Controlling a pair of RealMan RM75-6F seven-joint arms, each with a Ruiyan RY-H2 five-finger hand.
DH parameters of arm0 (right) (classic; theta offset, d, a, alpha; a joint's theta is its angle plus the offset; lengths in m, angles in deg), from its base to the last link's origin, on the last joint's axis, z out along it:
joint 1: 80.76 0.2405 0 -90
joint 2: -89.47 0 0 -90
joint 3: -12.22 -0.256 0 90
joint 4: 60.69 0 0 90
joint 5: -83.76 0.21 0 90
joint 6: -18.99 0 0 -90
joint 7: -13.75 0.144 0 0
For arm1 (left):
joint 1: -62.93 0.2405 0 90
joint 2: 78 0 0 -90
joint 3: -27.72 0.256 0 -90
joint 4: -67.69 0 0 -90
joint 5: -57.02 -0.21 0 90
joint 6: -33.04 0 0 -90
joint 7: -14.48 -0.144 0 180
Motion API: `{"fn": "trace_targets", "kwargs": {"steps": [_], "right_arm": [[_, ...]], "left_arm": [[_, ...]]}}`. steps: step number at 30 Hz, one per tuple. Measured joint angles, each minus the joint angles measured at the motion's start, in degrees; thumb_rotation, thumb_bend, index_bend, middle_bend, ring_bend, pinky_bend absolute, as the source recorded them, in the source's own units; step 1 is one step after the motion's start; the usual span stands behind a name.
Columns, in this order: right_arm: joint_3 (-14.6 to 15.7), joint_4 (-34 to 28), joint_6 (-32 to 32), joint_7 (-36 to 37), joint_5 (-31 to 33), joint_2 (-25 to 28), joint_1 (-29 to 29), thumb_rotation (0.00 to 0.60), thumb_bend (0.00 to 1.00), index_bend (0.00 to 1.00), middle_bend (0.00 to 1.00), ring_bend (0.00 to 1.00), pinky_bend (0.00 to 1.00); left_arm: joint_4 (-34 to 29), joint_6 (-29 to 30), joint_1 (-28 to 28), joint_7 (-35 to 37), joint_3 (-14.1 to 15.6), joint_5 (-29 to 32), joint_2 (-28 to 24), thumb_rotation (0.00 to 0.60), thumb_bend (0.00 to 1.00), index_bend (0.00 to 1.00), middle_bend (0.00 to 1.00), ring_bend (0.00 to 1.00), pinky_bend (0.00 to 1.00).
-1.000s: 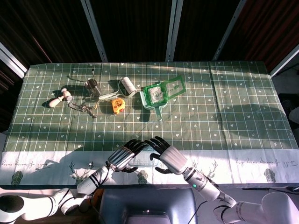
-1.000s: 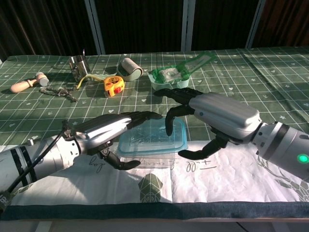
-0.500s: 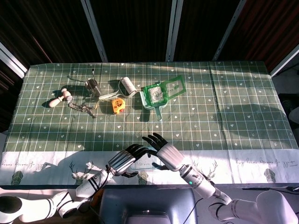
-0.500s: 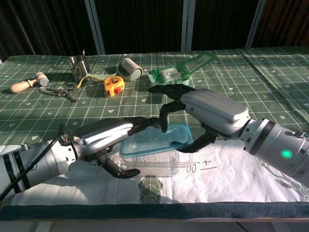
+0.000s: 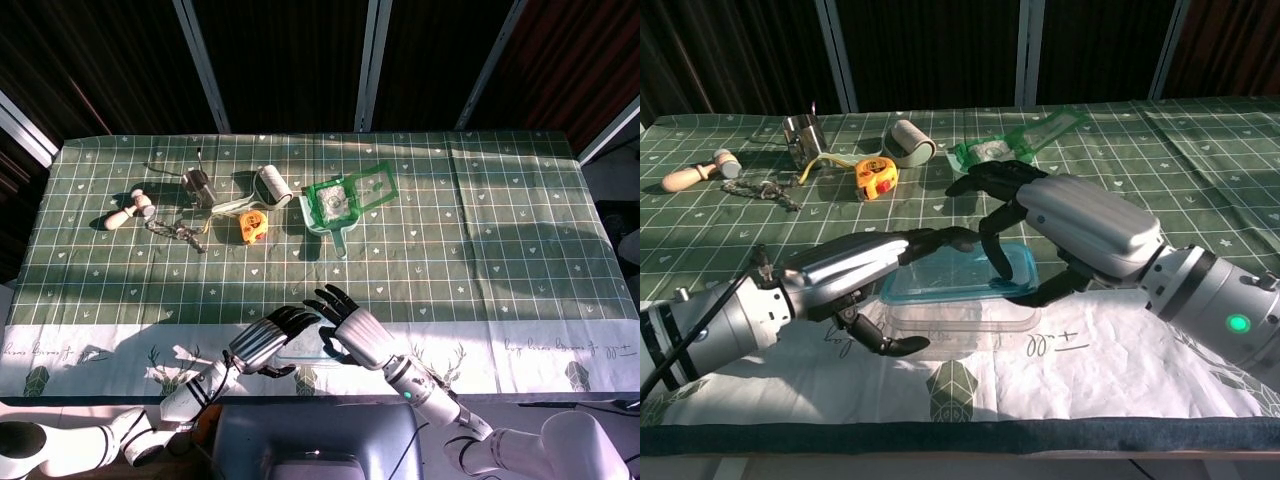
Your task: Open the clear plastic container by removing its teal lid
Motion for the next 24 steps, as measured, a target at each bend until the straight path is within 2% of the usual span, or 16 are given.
{"fn": "trace_targets", "kwargs": {"steps": [3, 10, 15, 24], "right_arm": [[-0.43, 0.44, -1.73, -0.36, -0.47, -0.02, -0.02, 0.6, 0.53, 0.82, 0.26, 0.05, 0.06], [-2.12, 1.02, -4.37, -1.96, -0.87, 0.65, 0.27, 0.6, 0.53, 0.82, 0.27, 0.05, 0.07], [-2.68, 1.07, -5.28, -3.16, -0.89, 1.95, 0.43, 0.6, 0.53, 0.82, 0.27, 0.05, 0.07], [-2.87, 4.08, -6.93, -5.27, 0.4, 7.56, -1.54, 0.6, 0.53, 0.82, 0.27, 0.05, 0.07]], "left_arm": [[0.41, 1.53, 0.39, 0.16, -0.15, -0.46, -0.33, 0.6, 0.28, 0.0, 0.05, 0.0, 0.04], [0.22, 2.66, 1.59, -0.81, -0.37, 0.2, -2.13, 0.6, 0.28, 0.0, 0.01, 0.0, 0.01], [-0.18, 3.59, 2.27, -1.9, -0.48, 0.43, -3.08, 0.6, 0.28, 0.0, 0.0, 0.0, 0.0], [-0.32, 11.03, 6.4, -8.97, -0.78, 0.01, -7.88, 0.6, 0.28, 0.0, 0.0, 0.0, 0.0]]}}
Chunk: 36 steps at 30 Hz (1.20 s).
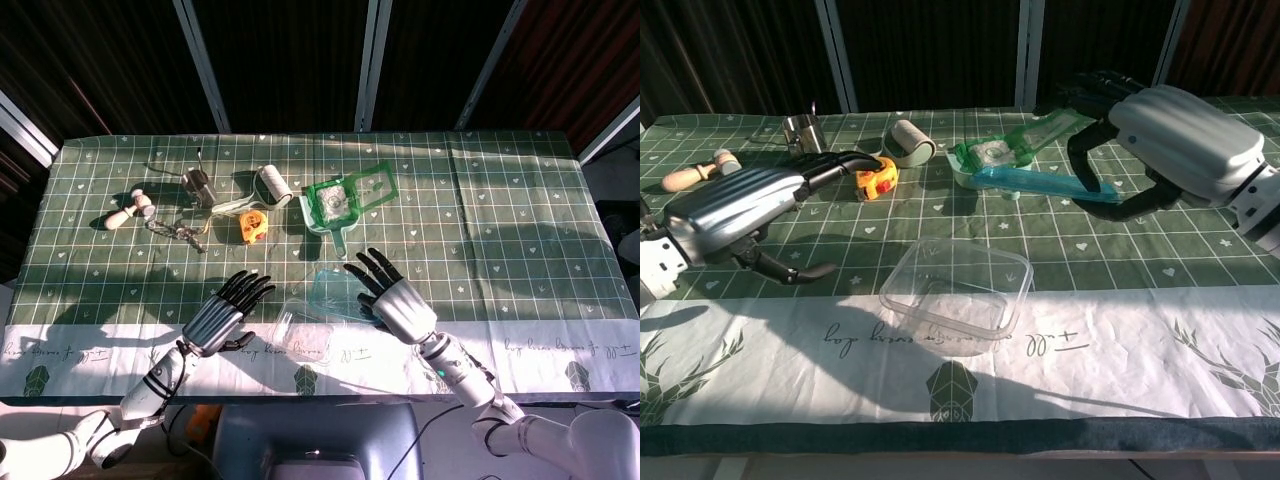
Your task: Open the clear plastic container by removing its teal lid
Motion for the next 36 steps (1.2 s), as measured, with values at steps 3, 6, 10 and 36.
{"fn": "trace_targets", "kwargs": {"steps": [3, 6, 10, 36], "right_arm": [[0.12, 2.4, 0.56, 0.53, 1.38, 0.65, -0.9, 0.6, 0.53, 0.82, 0.27, 0.05, 0.07], [0.57, 5.45, 2.16, 1.52, 2.64, 0.54, -1.57, 0.6, 0.53, 0.78, 0.27, 0.05, 0.07], [1.9, 9.33, 5.9, 2.54, 3.69, -0.65, -2.04, 0.6, 0.52, 0.43, 0.21, 0.02, 0.02], [8.62, -29.85, -4.56, -18.54, 9.64, 24.03, -19.84, 0.6, 0.12, 0.0, 0.0, 0.0, 0.0]], "left_arm": [[-0.57, 2.43, 2.52, -1.04, 0.08, 0.72, -2.82, 0.6, 0.28, 0.0, 0.0, 0.0, 0.0], [-1.33, 4.56, 5.09, -0.9, 0.3, 1.63, -5.39, 0.6, 0.28, 0.0, 0.0, 0.0, 0.0], [-1.4, 6.53, 7.86, 0.04, 1.0, 2.26, -7.07, 0.6, 0.28, 0.0, 0.0, 0.0, 0.0], [-19.32, 18.26, 25.96, -10.57, 4.68, 8.23, -21.24, 0.6, 0.29, 0.0, 0.0, 0.0, 0.0]]}}
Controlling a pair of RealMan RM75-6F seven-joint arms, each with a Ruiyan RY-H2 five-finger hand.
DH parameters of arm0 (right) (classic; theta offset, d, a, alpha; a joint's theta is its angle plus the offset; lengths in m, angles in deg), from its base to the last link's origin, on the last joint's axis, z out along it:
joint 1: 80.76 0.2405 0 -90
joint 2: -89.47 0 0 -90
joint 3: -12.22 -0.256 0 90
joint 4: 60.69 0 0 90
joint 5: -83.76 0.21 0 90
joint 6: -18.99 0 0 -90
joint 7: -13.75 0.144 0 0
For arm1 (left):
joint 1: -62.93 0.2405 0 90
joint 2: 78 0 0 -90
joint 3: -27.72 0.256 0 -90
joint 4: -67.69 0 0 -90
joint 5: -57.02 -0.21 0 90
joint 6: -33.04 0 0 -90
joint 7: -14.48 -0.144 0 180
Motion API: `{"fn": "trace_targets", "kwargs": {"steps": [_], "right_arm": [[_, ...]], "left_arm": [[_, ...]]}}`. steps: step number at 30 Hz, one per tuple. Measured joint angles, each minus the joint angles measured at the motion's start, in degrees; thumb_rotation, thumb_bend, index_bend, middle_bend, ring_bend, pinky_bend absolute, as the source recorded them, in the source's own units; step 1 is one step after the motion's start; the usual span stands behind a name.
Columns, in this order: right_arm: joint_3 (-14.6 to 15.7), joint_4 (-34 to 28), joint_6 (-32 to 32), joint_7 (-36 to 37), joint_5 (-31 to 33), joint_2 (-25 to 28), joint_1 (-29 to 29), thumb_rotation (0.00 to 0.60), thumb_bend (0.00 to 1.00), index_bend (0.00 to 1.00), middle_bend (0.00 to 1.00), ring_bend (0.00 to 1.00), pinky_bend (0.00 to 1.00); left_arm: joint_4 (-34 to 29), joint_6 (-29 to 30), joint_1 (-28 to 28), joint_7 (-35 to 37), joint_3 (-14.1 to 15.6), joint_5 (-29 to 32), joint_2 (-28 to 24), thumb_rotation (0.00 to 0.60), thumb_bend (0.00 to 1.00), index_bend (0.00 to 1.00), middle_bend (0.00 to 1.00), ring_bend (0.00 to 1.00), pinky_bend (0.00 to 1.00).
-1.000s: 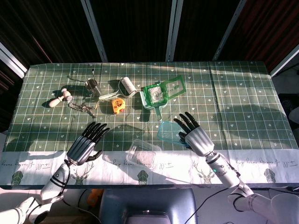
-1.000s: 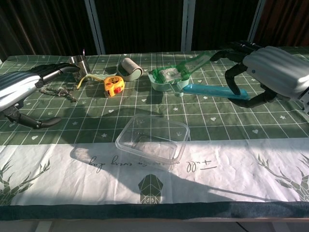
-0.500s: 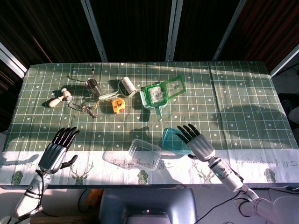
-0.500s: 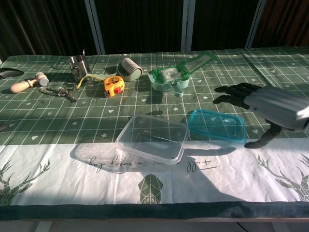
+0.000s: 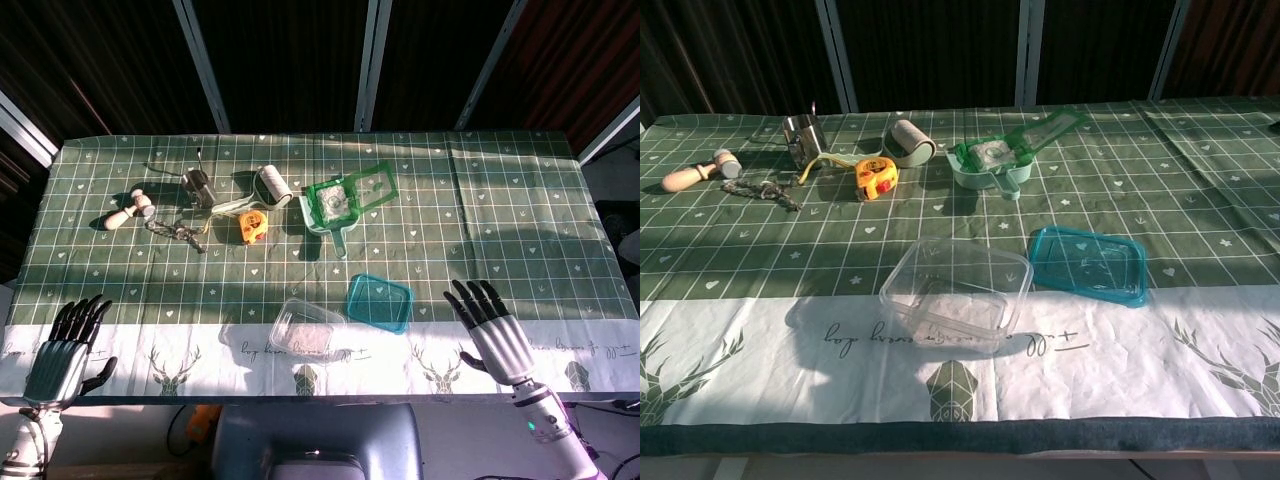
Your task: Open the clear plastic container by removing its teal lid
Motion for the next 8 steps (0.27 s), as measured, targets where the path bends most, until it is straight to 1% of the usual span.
{"fn": "trace_targets", "kwargs": {"steps": [2, 4, 5, 8], "right_arm": [[-0.07, -1.5, -4.9, -1.42, 1.64, 1.54, -4.34, 0.6, 0.12, 0.0, 0.0, 0.0, 0.0], [-0.17, -2.54, -7.29, -1.26, 3.5, 2.8, -7.32, 0.6, 0.12, 0.0, 0.0, 0.0, 0.0], [-0.3, -3.04, -7.8, -0.53, 4.47, 3.62, -8.36, 0.6, 0.12, 0.0, 0.0, 0.0, 0.0], [-1.04, -3.74, -7.46, 2.05, 4.74, 5.19, -8.9, 0.6, 0.12, 0.0, 0.0, 0.0, 0.0]], "left_arm": [[-0.74, 1.31, 1.36, -0.58, 0.07, 0.0, -0.79, 0.6, 0.29, 0.0, 0.0, 0.0, 0.0], [-1.01, 1.3, 1.59, 0.45, 0.06, -0.39, -1.22, 0.6, 0.29, 0.0, 0.0, 0.0, 0.0], [-1.04, 1.32, 1.71, 0.9, 0.04, -0.66, -1.29, 0.6, 0.29, 0.0, 0.0, 0.0, 0.0], [-1.05, 2.2, 2.3, 0.56, -0.03, -2.33, -1.35, 0.6, 0.29, 0.0, 0.0, 0.0, 0.0]]}}
